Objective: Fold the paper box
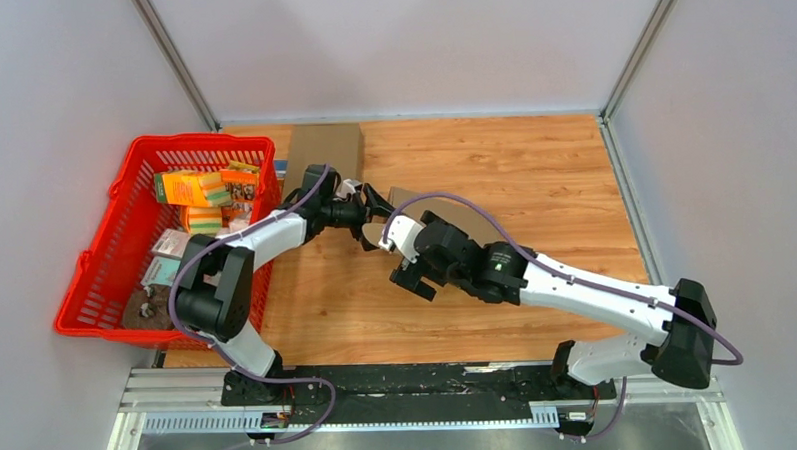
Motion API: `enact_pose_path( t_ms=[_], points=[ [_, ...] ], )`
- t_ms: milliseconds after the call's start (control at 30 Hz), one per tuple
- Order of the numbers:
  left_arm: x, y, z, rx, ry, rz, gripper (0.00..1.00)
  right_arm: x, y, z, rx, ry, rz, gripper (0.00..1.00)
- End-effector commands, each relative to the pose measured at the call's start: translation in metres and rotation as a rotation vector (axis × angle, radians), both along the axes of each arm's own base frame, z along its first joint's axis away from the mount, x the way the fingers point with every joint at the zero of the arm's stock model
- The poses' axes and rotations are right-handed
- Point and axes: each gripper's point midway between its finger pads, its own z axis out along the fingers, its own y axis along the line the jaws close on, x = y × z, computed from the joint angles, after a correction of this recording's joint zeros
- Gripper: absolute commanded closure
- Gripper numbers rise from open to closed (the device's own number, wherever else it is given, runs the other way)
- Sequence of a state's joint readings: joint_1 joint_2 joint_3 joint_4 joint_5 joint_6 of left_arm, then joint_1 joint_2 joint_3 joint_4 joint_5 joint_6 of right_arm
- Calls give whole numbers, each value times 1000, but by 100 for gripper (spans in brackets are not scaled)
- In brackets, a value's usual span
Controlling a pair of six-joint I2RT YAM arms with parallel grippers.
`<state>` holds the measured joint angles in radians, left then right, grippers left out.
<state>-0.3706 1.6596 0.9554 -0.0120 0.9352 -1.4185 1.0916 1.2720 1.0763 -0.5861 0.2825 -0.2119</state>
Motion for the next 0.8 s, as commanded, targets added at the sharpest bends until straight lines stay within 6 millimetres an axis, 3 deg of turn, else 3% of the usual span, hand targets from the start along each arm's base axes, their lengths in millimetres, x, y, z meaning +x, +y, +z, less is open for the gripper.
enact_pose_path(
  t_ms=[0, 133, 433, 533, 567, 633, 767],
  points=[
    [-15, 7, 24, -21, 45, 11, 100, 16, -1, 6, -127, -162, -55, 0],
    [-22, 9, 25, -11, 47, -5, 100, 38, -16, 13, -193, -318, -186, 0],
    [-36, 14, 24, -16, 60, -12, 100, 45, -4, -1, -232, -334, -160, 0],
    [-39, 15, 21, -14, 65, -5, 100, 43, -3, -4, -220, -322, -155, 6],
    [-39, 15, 24, -26, 59, -4, 100, 43, -2, -3, -211, -325, -154, 14],
    [-42, 16, 24, -32, 61, -4, 96, 43, -4, -3, -214, -329, -153, 20],
    [-45, 16, 28, -48, 54, -7, 94, 41, -2, -6, -194, -325, -138, 17]
  ],
)
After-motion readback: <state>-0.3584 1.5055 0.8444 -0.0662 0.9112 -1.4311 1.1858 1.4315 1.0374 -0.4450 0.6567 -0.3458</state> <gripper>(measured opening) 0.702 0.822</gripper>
